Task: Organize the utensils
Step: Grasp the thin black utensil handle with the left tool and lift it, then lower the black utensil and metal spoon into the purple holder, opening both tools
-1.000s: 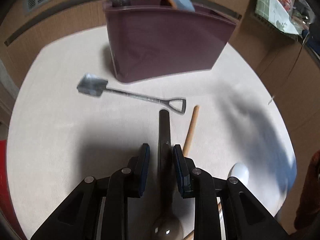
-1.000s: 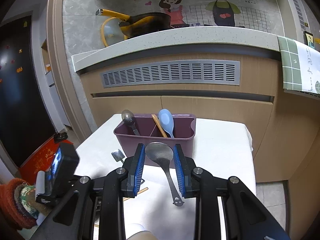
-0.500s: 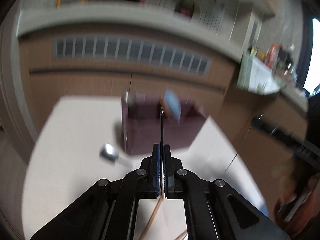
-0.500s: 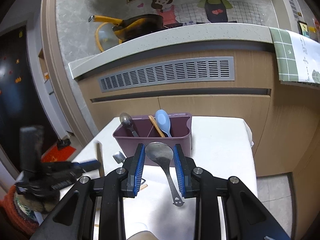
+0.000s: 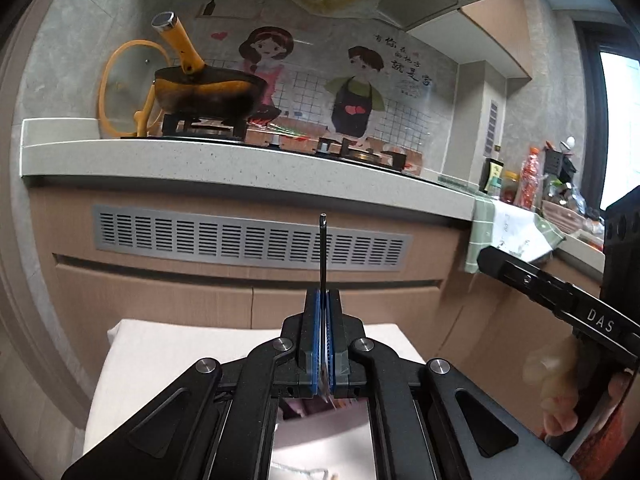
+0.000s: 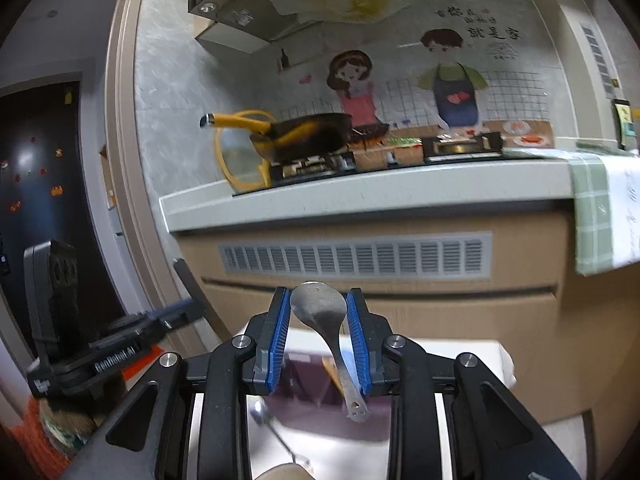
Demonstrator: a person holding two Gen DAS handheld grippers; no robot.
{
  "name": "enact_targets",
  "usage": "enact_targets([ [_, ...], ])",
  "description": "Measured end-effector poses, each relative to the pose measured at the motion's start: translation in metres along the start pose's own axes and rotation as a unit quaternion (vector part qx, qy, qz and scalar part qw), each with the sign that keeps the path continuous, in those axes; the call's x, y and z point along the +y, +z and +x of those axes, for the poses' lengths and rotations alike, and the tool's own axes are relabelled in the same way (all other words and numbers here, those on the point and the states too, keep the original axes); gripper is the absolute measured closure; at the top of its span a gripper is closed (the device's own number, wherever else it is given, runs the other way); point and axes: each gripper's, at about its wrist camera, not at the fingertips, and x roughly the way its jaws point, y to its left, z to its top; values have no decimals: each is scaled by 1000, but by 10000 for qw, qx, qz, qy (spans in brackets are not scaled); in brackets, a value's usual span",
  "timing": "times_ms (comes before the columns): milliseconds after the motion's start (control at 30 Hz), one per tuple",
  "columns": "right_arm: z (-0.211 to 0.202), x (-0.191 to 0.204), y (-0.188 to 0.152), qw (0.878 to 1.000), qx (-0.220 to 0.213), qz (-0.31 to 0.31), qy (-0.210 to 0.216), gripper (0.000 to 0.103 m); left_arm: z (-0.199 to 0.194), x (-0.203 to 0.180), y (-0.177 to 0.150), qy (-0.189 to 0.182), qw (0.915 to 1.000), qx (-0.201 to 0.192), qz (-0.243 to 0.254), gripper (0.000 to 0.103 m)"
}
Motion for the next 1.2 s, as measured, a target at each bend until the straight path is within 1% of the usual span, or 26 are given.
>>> enact_targets([
  [100,27,-4,-1,10000,53,62,-41,77,29,10,-4,-27,9998,131,-178,101],
  [167,49,-12,-10,9997,197,115,-4,77,47,21,-14,-198,9985,317,-392,95],
  [200,56,-16,-15,9995,297,125,6,76,59,29,-20,-382,9964,502,-559,93],
  [267,77,-24,-27,9973,722,72,-64,72,71,43,-34,-605,9919,775,-804,70],
  [300,84,-29,-34,9957,924,96,-63,72,72,48,-40,-591,9911,828,-859,66],
  [333,88,-35,-41,9941,1067,179,-84,71,70,51,-44,-553,9911,842,-872,65],
  [433,80,-43,-54,9928,1157,229,-203,71,52,62,-59,-363,9925,847,-804,63],
  [500,66,-39,-63,9925,1203,17,-208,71,34,67,-72,-94,9937,917,-633,62],
  [567,59,-30,-73,9891,1440,-288,-46,71,22,72,-87,31,9924,1134,-484,62],
  [600,55,-19,-85,9831,1740,-561,119,71,17,73,-99,62,9898,1361,-416,62],
  [667,51,-2,-105,9698,2208,-926,460,71,8,74,-121,54,9833,1791,-312,62],
  [733,43,21,-135,9504,2688,-1273,908,71,-4,78,-142,145,9787,2031,-276,62],
  [767,39,31,-149,9413,2878,-1387,1092,71,-13,81,-152,256,9770,2094,-310,62],
  [867,28,67,-192,9092,3359,-1776,1700,71,-39,89,-163,454,9770,2026,-478,62],
  [900,24,84,-206,8947,3483,-2034,1921,71,-48,91,-164,493,9776,1977,-535,62],
  [1033,17,124,-235,8633,3632,-2579,2371,72,-85,107,-164,717,9811,1641,-729,62],
  [1100,18,138,-247,8505,3699,-2856,2414,72,-98,115,-159,792,9818,1533,-790,62],
  [1200,21,151,-267,8369,3718,-3343,2229,72,-110,124,-158,907,9817,1431,-871,62],
])
